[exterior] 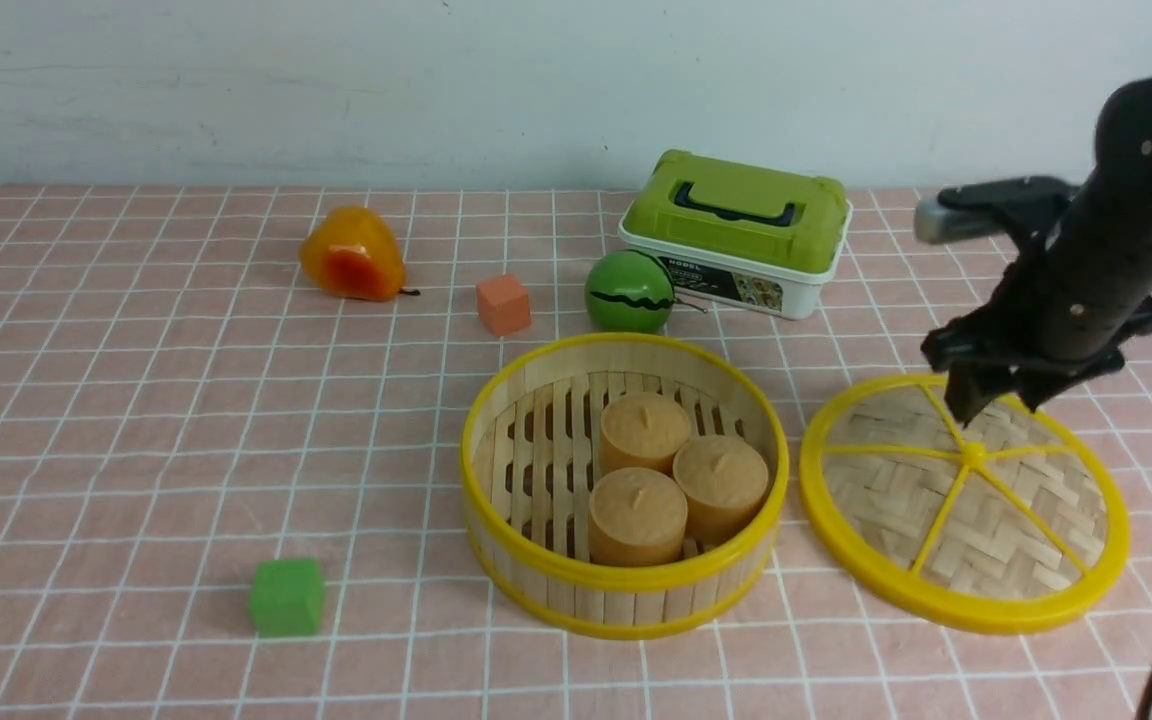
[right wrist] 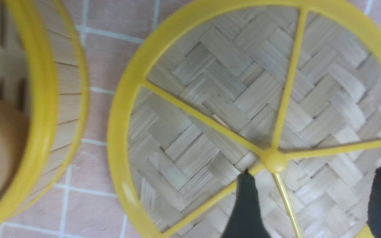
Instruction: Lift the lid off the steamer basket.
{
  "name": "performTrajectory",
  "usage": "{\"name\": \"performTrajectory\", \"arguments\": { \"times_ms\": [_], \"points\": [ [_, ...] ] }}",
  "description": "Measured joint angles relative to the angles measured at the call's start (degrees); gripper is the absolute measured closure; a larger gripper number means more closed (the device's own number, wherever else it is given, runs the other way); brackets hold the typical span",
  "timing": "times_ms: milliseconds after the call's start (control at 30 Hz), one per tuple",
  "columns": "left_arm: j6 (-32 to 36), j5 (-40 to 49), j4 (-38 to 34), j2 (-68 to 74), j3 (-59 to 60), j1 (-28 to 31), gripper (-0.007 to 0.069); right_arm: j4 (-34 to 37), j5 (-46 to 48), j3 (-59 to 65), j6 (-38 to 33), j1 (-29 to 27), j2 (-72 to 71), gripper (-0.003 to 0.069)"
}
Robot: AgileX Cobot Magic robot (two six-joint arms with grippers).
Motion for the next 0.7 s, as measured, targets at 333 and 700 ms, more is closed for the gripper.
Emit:
{"name": "performTrajectory", "arguments": {
  "times_ms": [333,700],
  "points": [
    [0.00,0.00,0.00,0.00,0.00,0.00,0.0385,9.33,-6.87,17.99,-6.52,0.00,-32.66,0.0333],
    [0.00,0.00,0.00,0.00,0.00,0.00,0.0385,10.99,-18.53,41.22,-7.87,0.00,-58.21,0.0680]
  ]
}}
